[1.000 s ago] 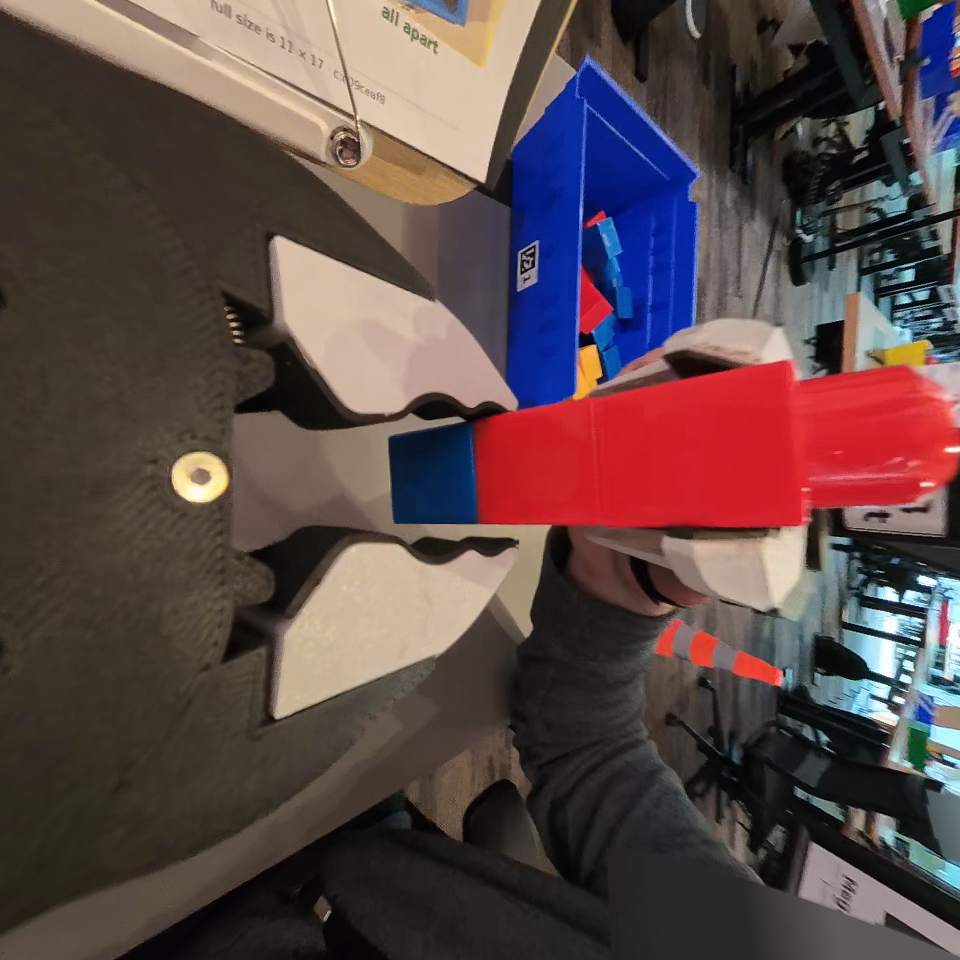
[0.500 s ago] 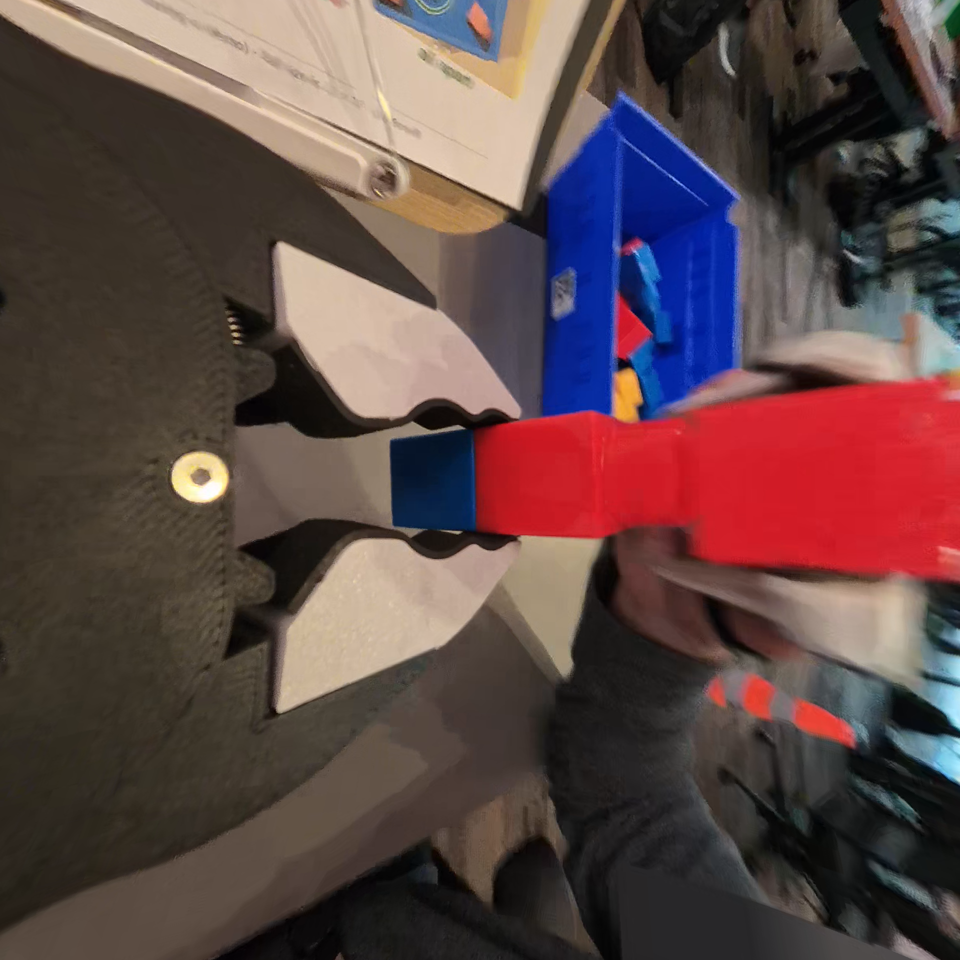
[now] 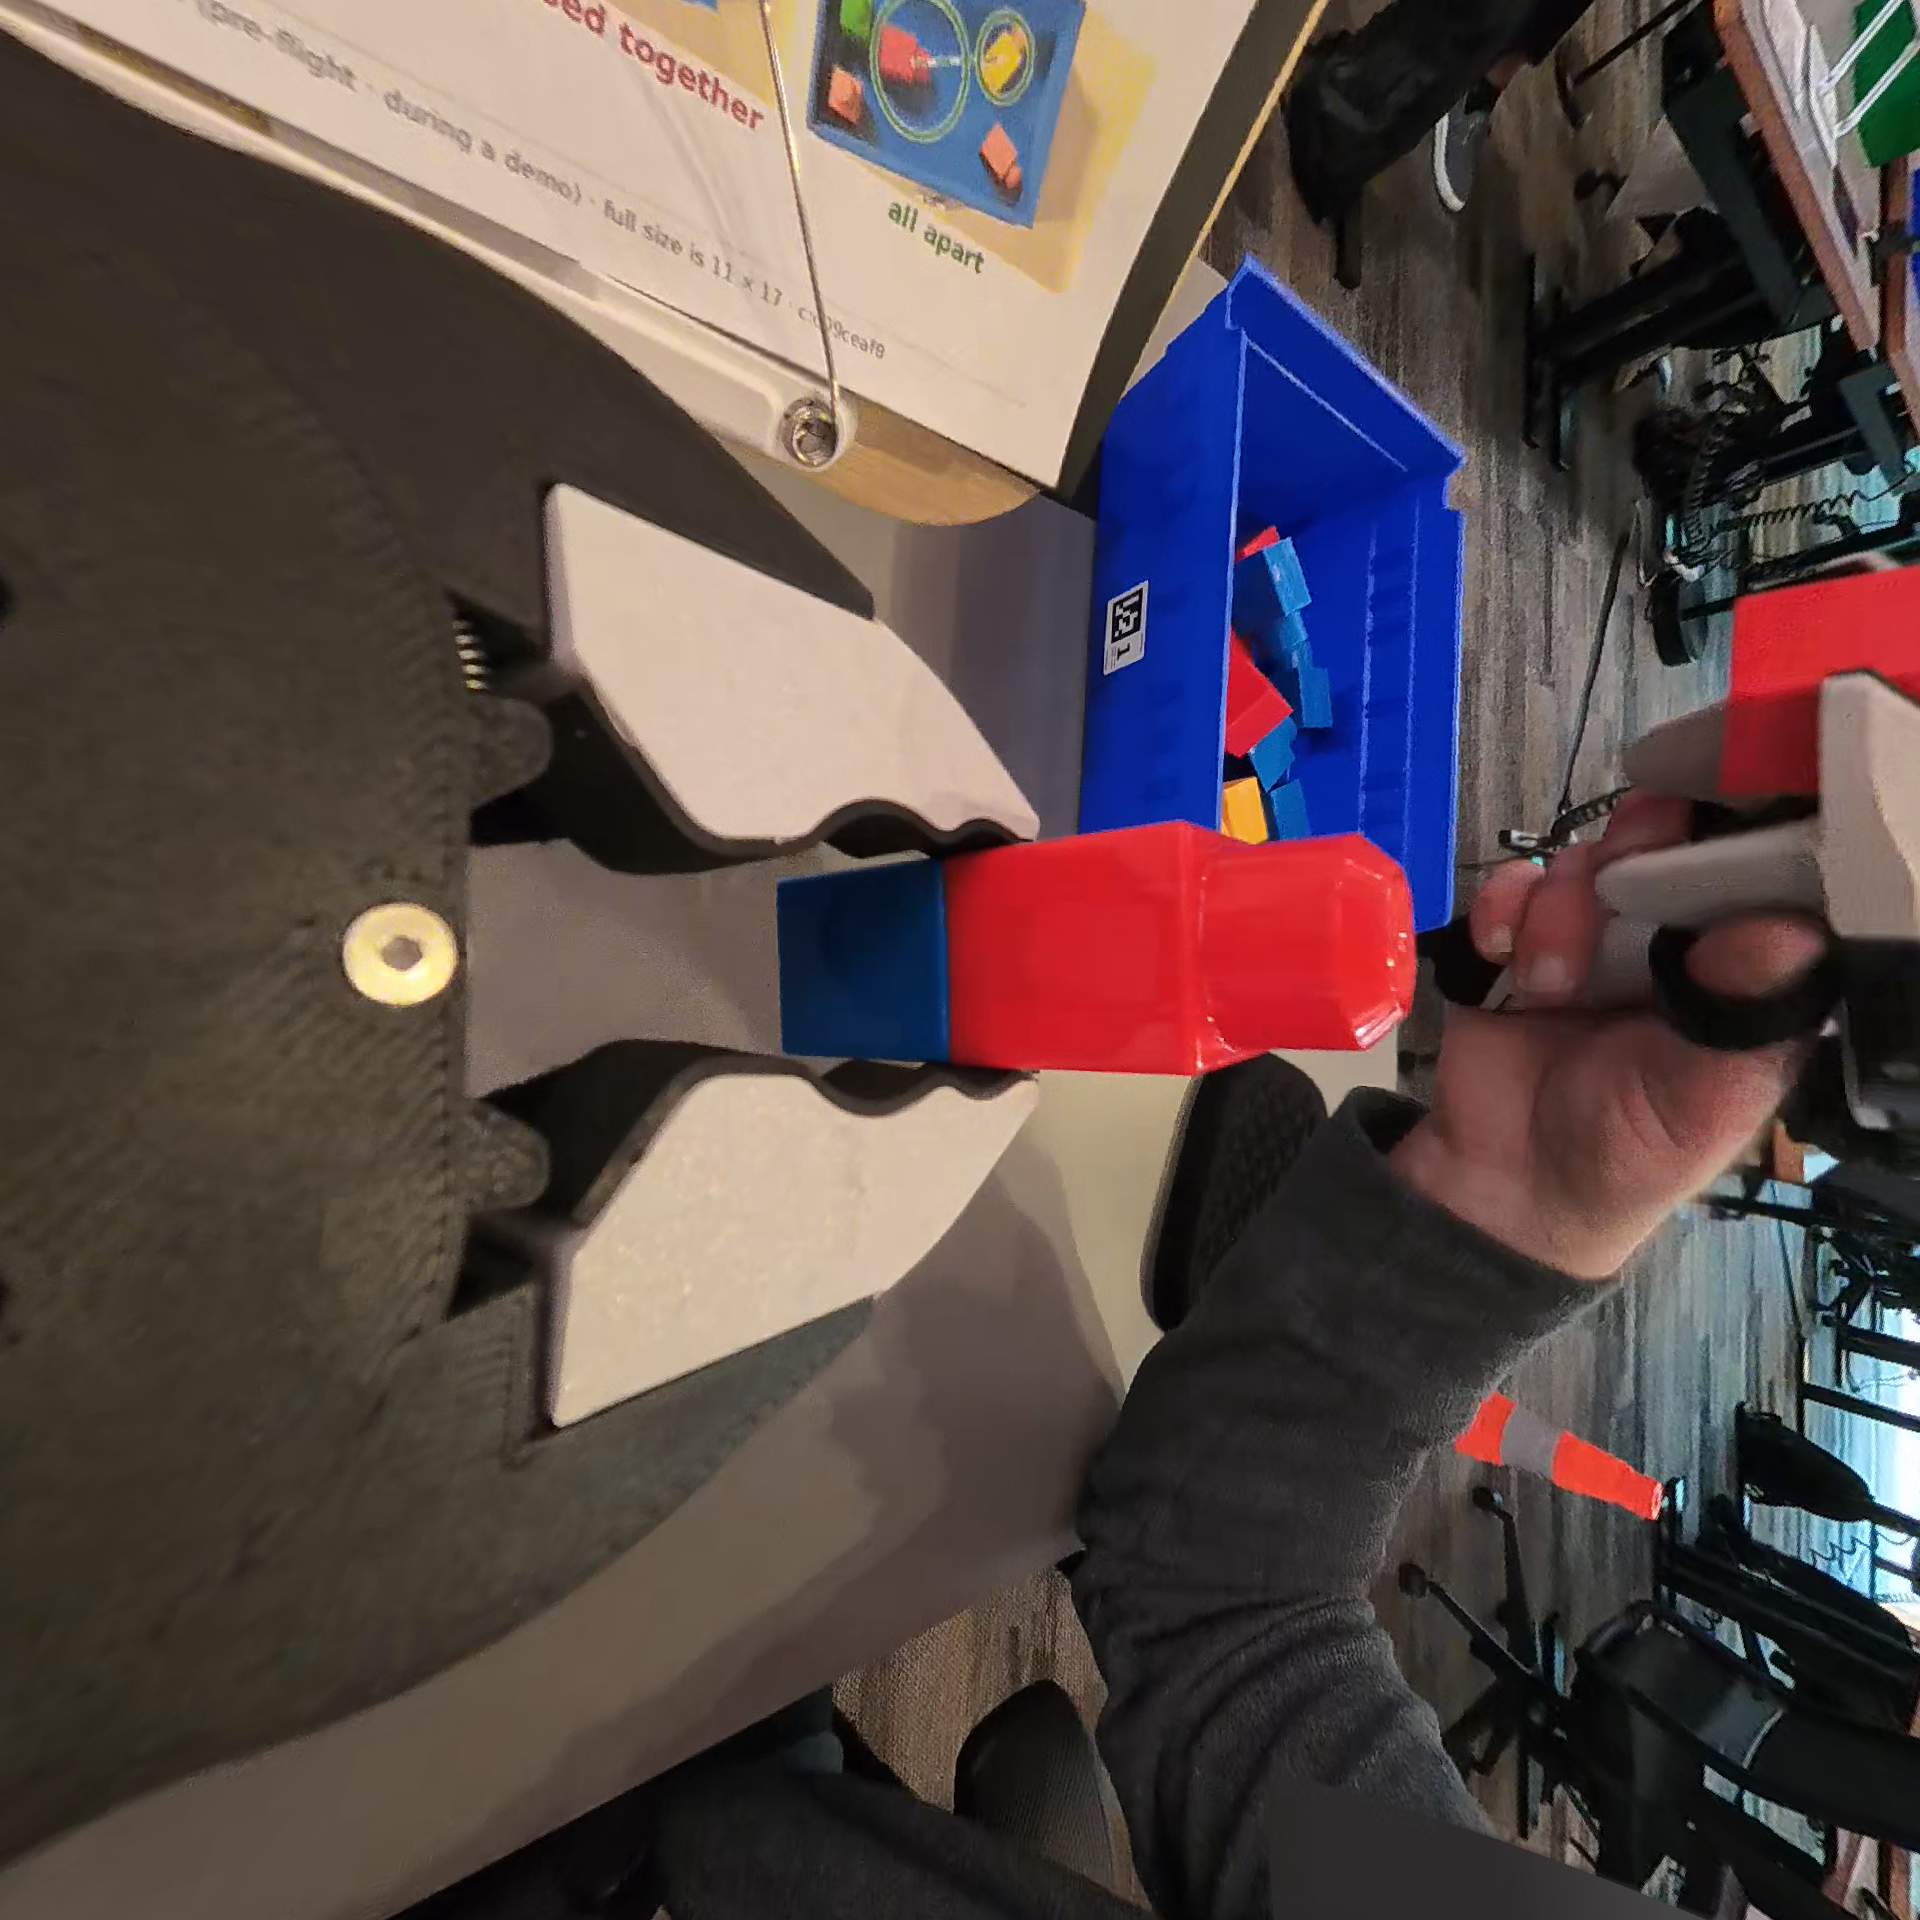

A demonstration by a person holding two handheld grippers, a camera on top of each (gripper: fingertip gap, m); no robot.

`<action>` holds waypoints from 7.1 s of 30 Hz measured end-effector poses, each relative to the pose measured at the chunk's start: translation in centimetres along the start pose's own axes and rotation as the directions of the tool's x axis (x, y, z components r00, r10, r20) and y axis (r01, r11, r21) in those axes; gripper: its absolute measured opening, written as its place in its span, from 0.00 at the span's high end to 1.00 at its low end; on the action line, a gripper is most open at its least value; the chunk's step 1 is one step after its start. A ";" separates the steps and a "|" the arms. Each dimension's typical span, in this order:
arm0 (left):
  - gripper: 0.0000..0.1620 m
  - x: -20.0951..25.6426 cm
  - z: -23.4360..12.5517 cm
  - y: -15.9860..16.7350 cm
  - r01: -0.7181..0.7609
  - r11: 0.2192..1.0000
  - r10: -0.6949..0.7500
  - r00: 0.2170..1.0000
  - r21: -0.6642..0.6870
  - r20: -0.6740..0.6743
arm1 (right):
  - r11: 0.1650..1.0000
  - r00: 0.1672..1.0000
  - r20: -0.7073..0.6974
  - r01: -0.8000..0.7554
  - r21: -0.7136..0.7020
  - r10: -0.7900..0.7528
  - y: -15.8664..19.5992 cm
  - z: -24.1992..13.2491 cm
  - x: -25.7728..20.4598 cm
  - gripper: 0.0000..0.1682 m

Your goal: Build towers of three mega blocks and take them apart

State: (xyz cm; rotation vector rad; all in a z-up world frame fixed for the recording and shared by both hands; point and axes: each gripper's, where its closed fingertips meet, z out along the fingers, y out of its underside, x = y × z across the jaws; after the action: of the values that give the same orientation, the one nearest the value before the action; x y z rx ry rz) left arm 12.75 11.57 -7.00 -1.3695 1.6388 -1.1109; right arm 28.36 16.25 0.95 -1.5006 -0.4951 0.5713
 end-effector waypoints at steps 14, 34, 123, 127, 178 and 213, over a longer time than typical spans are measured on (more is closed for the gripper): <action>0.78 0.1 1.3 0.5 0.008 1.000 -0.008 1.000 -0.018 -0.007 | 0.987 0.966 -0.260 -0.039 -0.155 -0.002 3.9 -2.7 7.5 0.66; 0.78 1.0 1.8 -0.8 -0.026 0.999 0.027 1.000 0.046 -0.015 | 0.989 0.822 0.569 0.086 -0.118 -0.004 4.4 6.2 -15.7 0.79; 0.78 -0.2 1.2 -1.6 -0.015 0.995 0.007 0.997 0.095 0.081 | 0.992 0.877 0.474 0.119 -0.051 -0.080 2.3 4.2 -12.3 0.83; 0.81 -0.8 0.8 -1.7 -0.011 0.995 0.000 0.994 0.103 0.109 | 0.994 0.957 0.279 0.097 -0.059 -0.077 1.6 2.2 -5.9 0.83; 0.58 -15.2 -37.2 13.9 0.245 0.933 -0.291 0.075 0.265 0.954 | 0.966 0.989 -0.147 -0.013 -0.257 -0.026 5.1 0.6 3.7 0.77; 0.56 -21.8 -43.0 28.4 0.506 0.831 -0.119 -0.247 0.233 0.962 | 0.965 0.995 -0.092 0.016 -0.260 -0.042 4.9 1.6 1.8 0.77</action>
State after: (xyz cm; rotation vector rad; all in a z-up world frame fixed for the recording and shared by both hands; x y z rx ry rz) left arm -33.05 41.99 -17.46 -2.0521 0.0746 0.3049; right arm 28.54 18.61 -3.99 -1.7582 -0.5308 0.4196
